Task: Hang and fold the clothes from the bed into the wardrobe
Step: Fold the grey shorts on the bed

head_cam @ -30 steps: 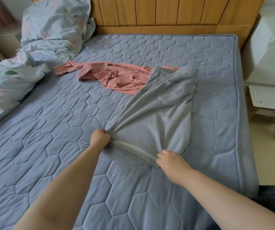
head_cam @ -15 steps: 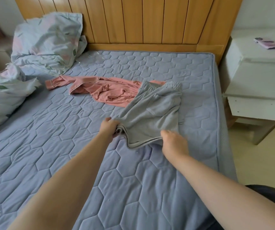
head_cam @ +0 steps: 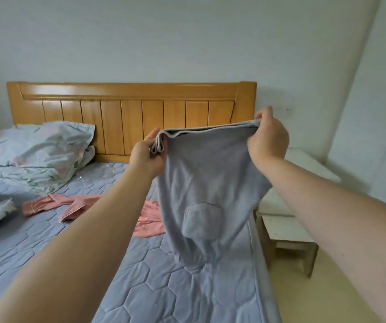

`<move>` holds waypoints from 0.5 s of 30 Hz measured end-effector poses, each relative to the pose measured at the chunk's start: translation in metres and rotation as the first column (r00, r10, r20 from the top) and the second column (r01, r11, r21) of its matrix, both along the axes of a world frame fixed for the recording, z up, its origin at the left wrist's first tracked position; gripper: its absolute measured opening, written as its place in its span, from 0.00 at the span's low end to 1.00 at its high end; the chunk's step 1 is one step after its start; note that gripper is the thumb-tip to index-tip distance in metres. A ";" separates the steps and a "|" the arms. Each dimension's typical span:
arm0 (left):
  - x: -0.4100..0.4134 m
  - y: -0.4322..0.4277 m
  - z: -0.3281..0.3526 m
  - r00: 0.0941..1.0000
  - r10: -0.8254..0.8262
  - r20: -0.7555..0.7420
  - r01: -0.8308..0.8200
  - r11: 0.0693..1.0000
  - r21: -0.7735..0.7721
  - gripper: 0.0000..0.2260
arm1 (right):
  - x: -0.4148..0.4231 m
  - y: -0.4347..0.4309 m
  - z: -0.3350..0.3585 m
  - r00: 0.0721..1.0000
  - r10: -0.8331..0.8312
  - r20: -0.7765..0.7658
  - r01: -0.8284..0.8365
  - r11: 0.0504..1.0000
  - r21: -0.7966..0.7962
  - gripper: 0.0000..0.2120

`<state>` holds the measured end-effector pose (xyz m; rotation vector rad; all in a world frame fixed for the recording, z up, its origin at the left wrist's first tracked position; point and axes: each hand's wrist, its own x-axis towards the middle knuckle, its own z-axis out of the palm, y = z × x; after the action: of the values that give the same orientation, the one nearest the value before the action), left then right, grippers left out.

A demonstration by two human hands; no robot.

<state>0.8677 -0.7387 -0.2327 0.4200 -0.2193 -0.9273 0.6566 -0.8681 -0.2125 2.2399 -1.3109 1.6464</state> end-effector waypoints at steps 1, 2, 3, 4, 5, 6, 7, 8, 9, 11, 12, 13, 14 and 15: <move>-0.004 0.000 0.013 0.999 -0.017 -0.048 0.014 0.998 -0.060 0.13 | -0.005 0.000 0.017 1.000 -0.009 -0.005 0.008 0.999 -0.032 0.17; -0.008 0.002 0.025 0.996 -0.034 -0.085 0.025 0.994 -0.102 0.12 | -0.011 -0.002 0.033 0.999 -0.024 -0.022 0.023 0.998 -0.053 0.15; -0.012 0.003 0.035 0.993 -0.040 -0.112 0.026 0.992 -0.120 0.11 | -0.017 -0.004 0.047 0.996 -0.059 -0.072 0.055 0.997 -0.056 0.14; -0.015 0.004 0.043 0.991 -0.045 -0.129 0.030 0.992 -0.119 0.11 | -0.021 -0.006 0.061 0.980 -0.113 -0.165 0.109 0.993 -0.038 0.12; -0.018 0.004 0.048 0.989 -0.047 -0.143 0.034 0.995 -0.093 0.11 | -0.026 -0.006 0.072 0.948 -0.156 -0.277 0.165 0.986 0.010 0.10; -0.021 0.003 0.052 0.987 -0.046 -0.155 0.039 0.998 -0.048 0.10 | -0.030 -0.008 0.080 0.917 -0.174 -0.359 0.215 0.974 0.077 0.08; -0.023 0.001 0.055 0.987 -0.040 -0.158 0.043 0.999 0.013 0.10 | -0.034 -0.009 0.086 0.898 -0.179 -0.403 0.252 0.958 0.137 0.07; -0.024 -0.001 0.057 0.987 -0.041 -0.153 0.052 0.996 0.069 0.10 | -0.038 -0.009 0.089 0.890 -0.180 -0.418 0.274 0.946 0.175 0.06; -0.023 -0.005 0.057 0.989 -0.047 -0.138 0.064 0.991 0.118 0.10 | -0.041 -0.011 0.090 0.890 -0.182 -0.418 0.281 0.941 0.188 0.07; -0.020 -0.014 0.056 0.994 -0.066 -0.090 0.082 0.977 0.199 0.12 | -0.042 -0.017 0.087 0.894 -0.183 -0.409 0.278 0.942 0.187 0.08; -0.019 -0.019 0.055 0.996 -0.074 -0.047 0.083 0.964 0.251 0.13 | -0.042 -0.020 0.083 0.894 -0.181 -0.410 0.277 0.942 0.188 0.08; -0.017 -0.025 0.054 0.997 -0.081 0.012 0.074 0.951 0.299 0.15 | -0.041 -0.023 0.080 0.897 -0.182 -0.403 0.277 0.942 0.190 0.08; -0.016 -0.031 0.052 0.993 -0.090 0.075 0.061 0.945 0.322 0.18 | -0.040 -0.027 0.077 0.902 -0.184 -0.391 0.277 0.941 0.196 0.08; -0.015 -0.038 0.052 0.988 -0.087 0.129 0.043 0.948 0.314 0.20 | -0.038 -0.030 0.076 0.906 -0.191 -0.379 0.280 0.940 0.195 0.08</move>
<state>0.8523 -0.7766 -0.1803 0.7759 -0.2173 -1.0018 0.6187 -0.8980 -0.1368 2.2483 -1.6741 0.9856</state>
